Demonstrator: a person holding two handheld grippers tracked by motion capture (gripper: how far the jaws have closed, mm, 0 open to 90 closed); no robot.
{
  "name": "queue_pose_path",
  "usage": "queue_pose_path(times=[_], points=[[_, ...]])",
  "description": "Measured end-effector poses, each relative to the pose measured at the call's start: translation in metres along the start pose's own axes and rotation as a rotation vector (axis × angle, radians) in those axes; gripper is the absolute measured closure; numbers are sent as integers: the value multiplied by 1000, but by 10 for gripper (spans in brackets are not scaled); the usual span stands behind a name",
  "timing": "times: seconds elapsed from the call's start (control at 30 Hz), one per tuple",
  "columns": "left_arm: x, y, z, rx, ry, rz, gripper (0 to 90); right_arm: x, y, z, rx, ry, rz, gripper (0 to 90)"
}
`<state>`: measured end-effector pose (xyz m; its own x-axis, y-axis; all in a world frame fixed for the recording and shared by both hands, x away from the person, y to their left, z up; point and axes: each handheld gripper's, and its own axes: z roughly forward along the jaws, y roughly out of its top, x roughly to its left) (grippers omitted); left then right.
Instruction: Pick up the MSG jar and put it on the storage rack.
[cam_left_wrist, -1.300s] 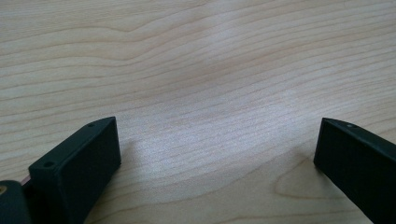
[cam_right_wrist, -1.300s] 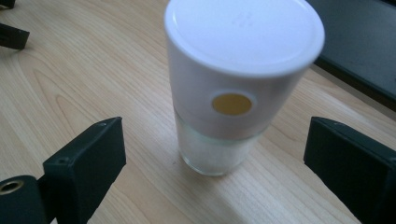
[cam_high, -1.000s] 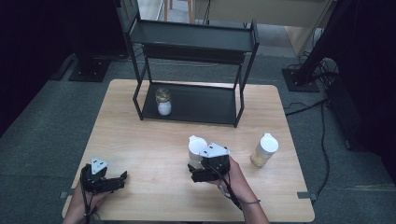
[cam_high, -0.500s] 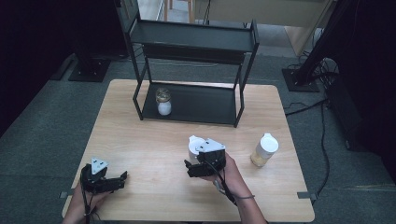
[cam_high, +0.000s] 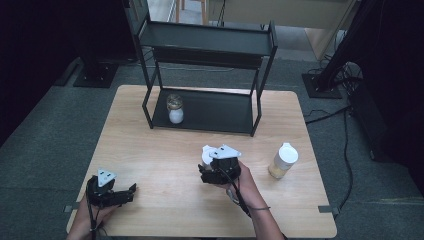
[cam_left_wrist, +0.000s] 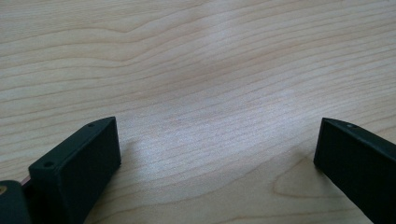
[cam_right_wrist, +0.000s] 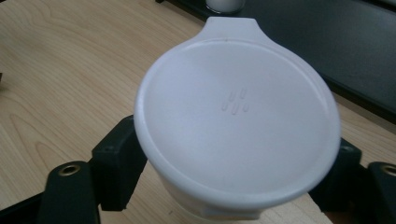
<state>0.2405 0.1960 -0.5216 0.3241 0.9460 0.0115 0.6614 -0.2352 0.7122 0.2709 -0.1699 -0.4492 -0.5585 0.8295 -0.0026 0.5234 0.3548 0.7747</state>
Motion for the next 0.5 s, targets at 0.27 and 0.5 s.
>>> queue_pose_path(times=[0.27,0.5], points=[[0,0,0,0,-2,1,6,-2,1,0,3,-2,-4,302],[0,0,0,-1,-2,0,6,-1,3,0,10,1,-23,304]])
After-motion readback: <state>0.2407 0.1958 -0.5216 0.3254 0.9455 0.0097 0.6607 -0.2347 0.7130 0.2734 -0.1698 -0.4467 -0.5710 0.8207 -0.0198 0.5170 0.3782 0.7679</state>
